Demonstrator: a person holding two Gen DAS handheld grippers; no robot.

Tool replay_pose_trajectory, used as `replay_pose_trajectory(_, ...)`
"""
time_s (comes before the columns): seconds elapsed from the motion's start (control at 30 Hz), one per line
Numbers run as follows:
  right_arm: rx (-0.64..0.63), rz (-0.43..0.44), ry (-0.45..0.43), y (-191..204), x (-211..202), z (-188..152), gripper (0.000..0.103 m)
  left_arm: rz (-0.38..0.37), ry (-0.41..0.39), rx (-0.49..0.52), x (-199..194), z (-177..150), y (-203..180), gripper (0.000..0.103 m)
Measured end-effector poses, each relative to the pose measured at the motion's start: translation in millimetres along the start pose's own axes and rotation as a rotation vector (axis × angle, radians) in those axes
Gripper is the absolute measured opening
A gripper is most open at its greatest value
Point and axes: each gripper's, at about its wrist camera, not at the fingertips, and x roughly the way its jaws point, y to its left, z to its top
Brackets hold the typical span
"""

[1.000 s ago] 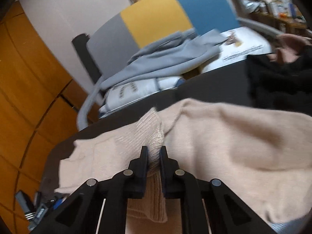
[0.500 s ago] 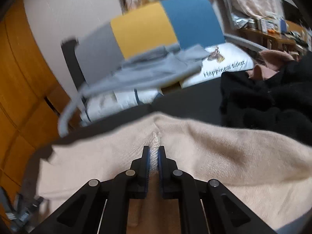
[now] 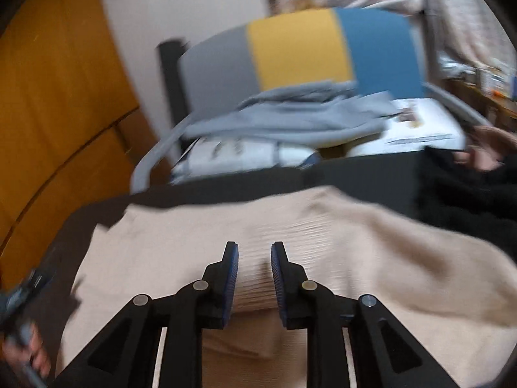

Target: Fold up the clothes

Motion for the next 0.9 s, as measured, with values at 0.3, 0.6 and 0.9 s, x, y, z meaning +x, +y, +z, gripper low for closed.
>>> replay_pose_trajectory(0.3, -0.078, -0.094, 0.06, 6.6, 52.2, -20.6, 0.021, 0.24, 0.098, 0.001, 71.7, 1.8, -4.6, 0.093)
replay_pose_trajectory(0.6, 0.136, 0.045, 0.058, 12.7, 36.1, -52.5, 0.022, 0.275, 0.113, 0.017, 50.1, -3.0, 41.5, 0.1)
replay_pose_trajectory(0.9, 0.438, 0.203, -0.077, -56.2, -54.2, -92.3, 0.025, 0.231, 0.084, -0.01, 15.1, -10.8, 27.6, 0.1)
